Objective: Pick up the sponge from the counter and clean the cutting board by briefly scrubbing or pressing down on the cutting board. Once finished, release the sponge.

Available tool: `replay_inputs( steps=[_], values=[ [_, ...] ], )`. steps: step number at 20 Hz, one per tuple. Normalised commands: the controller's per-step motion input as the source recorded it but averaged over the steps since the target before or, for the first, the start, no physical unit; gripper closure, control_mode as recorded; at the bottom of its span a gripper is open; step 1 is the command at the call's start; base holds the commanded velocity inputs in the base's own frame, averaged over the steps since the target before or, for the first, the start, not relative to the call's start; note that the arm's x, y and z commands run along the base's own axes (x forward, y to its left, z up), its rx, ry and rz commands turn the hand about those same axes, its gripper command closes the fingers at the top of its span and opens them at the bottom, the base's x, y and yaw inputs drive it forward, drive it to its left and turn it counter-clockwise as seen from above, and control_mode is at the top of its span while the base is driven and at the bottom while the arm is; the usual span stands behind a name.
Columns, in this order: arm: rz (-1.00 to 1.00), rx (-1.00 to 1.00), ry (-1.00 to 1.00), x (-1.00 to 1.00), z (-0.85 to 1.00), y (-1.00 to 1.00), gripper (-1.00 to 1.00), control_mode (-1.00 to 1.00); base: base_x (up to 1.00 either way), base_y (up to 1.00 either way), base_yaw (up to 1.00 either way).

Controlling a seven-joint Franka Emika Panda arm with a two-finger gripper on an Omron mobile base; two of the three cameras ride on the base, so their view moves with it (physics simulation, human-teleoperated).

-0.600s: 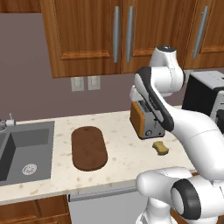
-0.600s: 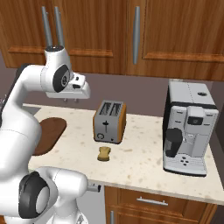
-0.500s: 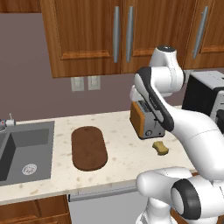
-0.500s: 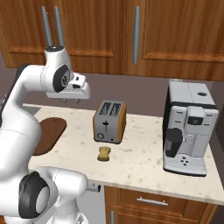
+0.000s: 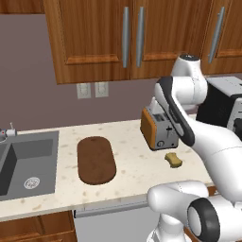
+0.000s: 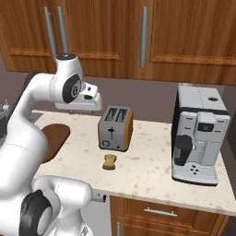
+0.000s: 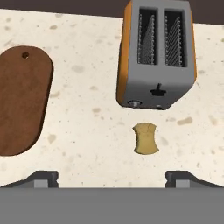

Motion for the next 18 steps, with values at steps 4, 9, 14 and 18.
replay_inputs(
  steps=[4, 9, 14, 18],
  values=[
    [-0.01, 0.00, 0.03, -0.12, -0.27, -0.45, -1.00, -1.00, 0.00, 0.00, 0.00],
    [-0.02, 0.00, 0.04, -0.05, -0.25, -0.27, -1.00, -1.00, 0.00, 0.00, 0.00],
    [-0.02, 0.00, 0.08, 0.00, -0.28, -0.21, -1.00, -1.00, 0.00, 0.00, 0.00],
    [0.00, 0.00, 0.03, 0.00, -0.27, -0.19, -1.00, -1.00, 0.00, 0.00, 0.00]
  ],
)
